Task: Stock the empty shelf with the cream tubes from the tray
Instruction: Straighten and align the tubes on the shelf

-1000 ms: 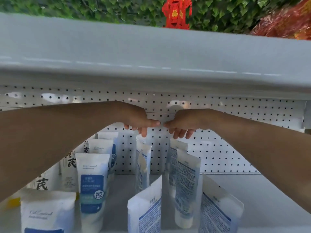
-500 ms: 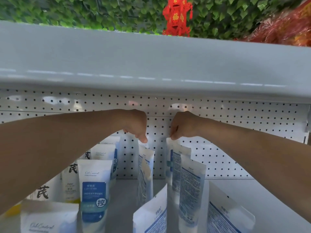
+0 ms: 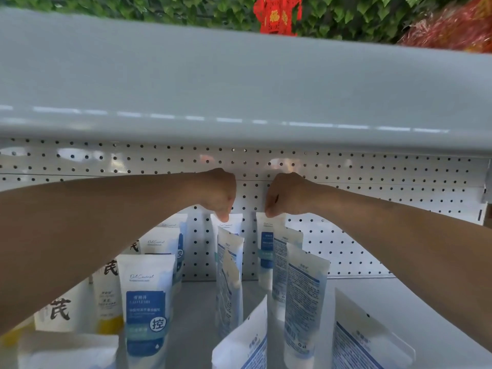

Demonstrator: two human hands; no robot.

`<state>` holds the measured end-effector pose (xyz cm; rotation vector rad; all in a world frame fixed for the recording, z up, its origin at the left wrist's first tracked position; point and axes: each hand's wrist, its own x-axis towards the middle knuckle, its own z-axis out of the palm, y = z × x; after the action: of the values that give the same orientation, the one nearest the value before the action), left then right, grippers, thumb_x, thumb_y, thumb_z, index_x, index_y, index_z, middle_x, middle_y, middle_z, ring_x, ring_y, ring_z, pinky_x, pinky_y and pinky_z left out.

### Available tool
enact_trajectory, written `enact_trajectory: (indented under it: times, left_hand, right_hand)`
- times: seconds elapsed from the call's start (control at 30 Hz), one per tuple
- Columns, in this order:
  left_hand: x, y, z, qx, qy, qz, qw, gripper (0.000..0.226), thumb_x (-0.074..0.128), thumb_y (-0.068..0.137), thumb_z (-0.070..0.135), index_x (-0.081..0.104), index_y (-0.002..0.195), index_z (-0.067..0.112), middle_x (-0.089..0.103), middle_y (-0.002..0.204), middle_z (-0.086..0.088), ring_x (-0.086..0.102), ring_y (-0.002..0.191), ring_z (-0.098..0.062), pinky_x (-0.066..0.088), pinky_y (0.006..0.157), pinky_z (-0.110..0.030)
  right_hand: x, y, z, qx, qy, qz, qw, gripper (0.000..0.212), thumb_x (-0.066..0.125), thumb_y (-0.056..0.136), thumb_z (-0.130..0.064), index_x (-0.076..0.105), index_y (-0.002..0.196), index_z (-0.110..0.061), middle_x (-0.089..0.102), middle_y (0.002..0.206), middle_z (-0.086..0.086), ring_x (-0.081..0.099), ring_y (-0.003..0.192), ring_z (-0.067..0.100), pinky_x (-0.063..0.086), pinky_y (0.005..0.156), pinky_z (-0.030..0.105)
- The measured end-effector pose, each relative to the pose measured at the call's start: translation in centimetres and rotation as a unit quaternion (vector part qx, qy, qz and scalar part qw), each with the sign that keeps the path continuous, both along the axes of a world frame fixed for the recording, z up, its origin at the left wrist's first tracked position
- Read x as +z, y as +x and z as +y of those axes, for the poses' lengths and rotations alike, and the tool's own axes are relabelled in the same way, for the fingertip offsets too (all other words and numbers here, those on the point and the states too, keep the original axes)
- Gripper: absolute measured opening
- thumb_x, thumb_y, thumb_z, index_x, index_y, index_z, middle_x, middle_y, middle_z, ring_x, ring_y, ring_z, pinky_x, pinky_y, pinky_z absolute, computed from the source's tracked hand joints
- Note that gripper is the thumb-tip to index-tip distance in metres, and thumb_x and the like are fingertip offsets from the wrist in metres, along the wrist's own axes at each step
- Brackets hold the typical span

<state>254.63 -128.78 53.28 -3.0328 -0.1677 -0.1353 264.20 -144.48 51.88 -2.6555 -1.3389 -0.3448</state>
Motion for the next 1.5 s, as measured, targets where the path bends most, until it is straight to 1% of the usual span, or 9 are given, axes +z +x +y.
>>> enact_trajectory:
  times: [0.1,0.23,0.37,0.5,0.83,1.0,1.1,1.17,1.5]
  left_hand:
    - [-0.2,0.1,0.2,-0.007,-0.017,-0.016,1.0,0.023,0.075,0.081,0.02,0.072,0.1,0.006,0.071,0.101,-0.001,0.06,0.075,-0.007,0.043,0.059,-0.012]
    - [-0.3,0.4,0.5,-0.001,-0.003,-0.004,1.0,0.019,0.073,0.082,0.025,0.066,0.084,0.008,0.067,0.088,-0.003,0.062,0.082,-0.017,0.051,0.081,-0.026]
    - [-0.4,0.6,0.2,0.002,0.004,-0.007,1.0,0.012,0.07,0.084,0.024,0.062,0.085,0.015,0.069,0.092,-0.008,0.056,0.078,-0.019,0.047,0.07,-0.021]
    - [-0.5,0.6,0.0,0.013,-0.014,-0.019,1.0,0.028,0.073,0.082,0.024,0.072,0.097,0.001,0.072,0.104,-0.013,0.068,0.095,-0.024,0.053,0.088,-0.032]
    - [-0.6,0.0,-0.2,0.015,-0.045,-0.031,0.998,0.027,0.077,0.08,0.023,0.071,0.099,0.006,0.071,0.104,-0.005,0.065,0.098,-0.021,0.052,0.09,-0.032]
    - [-0.1,-0.8,-0.4,0.035,-0.037,-0.015,0.999,0.032,0.069,0.085,0.035,0.059,0.083,0.004,0.055,0.074,-0.005,0.051,0.069,-0.019,0.044,0.066,-0.026]
    - [1.1,-2.2,-0.7,0.06,-0.042,-0.031,0.997,0.036,0.066,0.085,0.044,0.061,0.07,0.012,0.058,0.063,0.004,0.052,0.059,-0.012,0.048,0.071,-0.026]
    - [1.4,-3.3,-1.5,0.079,-0.07,0.006,0.994,0.043,0.065,0.083,0.054,0.065,0.064,0.015,0.06,0.06,0.004,0.048,0.052,-0.012,0.044,0.057,-0.023]
    - [1.8,-5.9,-3.7,0.129,-0.042,0.007,0.991,0.05,0.06,0.085,0.058,0.062,0.061,0.014,0.056,0.049,0.005,0.046,0.044,-0.008,0.037,0.047,-0.018]
  right_hand:
    - [0.1,-0.2,0.0,0.005,-0.007,0.0,1.0,0.02,0.072,0.084,-0.022,0.077,0.097,-0.008,0.073,0.1,0.005,0.065,0.097,0.02,0.053,0.089,0.034]
    - [0.2,-0.1,0.0,0.005,-0.005,0.002,1.0,0.019,0.073,0.083,-0.021,0.077,0.096,-0.009,0.073,0.099,0.004,0.065,0.098,0.02,0.053,0.09,0.035]
    - [0.2,-0.2,0.1,0.003,-0.013,0.005,1.0,0.02,0.071,0.083,-0.02,0.076,0.096,-0.006,0.073,0.101,0.008,0.065,0.098,0.023,0.053,0.09,0.036]
    - [0.2,-0.3,0.1,0.001,-0.019,-0.004,1.0,0.022,0.071,0.083,-0.023,0.076,0.097,-0.007,0.073,0.102,0.007,0.065,0.099,0.023,0.052,0.091,0.037]
    - [0.4,-0.3,0.0,-0.001,-0.024,0.01,1.0,0.022,0.07,0.084,-0.025,0.075,0.097,-0.007,0.072,0.102,0.008,0.064,0.1,0.024,0.053,0.09,0.038]
    - [0.9,-1.3,-0.6,0.004,-0.009,0.036,0.999,0.034,0.063,0.089,-0.022,0.065,0.11,0.004,0.063,0.118,0.023,0.058,0.111,0.04,0.048,0.097,0.048]
    - [1.7,-2.4,-1.9,0.021,0.001,0.058,0.998,0.023,0.064,0.088,-0.035,0.074,0.098,-0.016,0.073,0.098,0.005,0.068,0.096,0.027,0.057,0.086,0.039]
    - [2.1,-3.7,-3.0,0.033,-0.02,0.083,0.996,0.022,0.062,0.089,-0.046,0.074,0.089,-0.027,0.073,0.087,-0.007,0.068,0.088,0.019,0.057,0.076,0.032]
    - [2.1,-6.8,-4.6,-0.001,-0.072,0.124,0.99,0.049,0.041,0.094,-0.064,0.079,0.093,-0.032,0.07,0.099,-0.013,0.058,0.101,0.005,0.039,0.098,0.028]
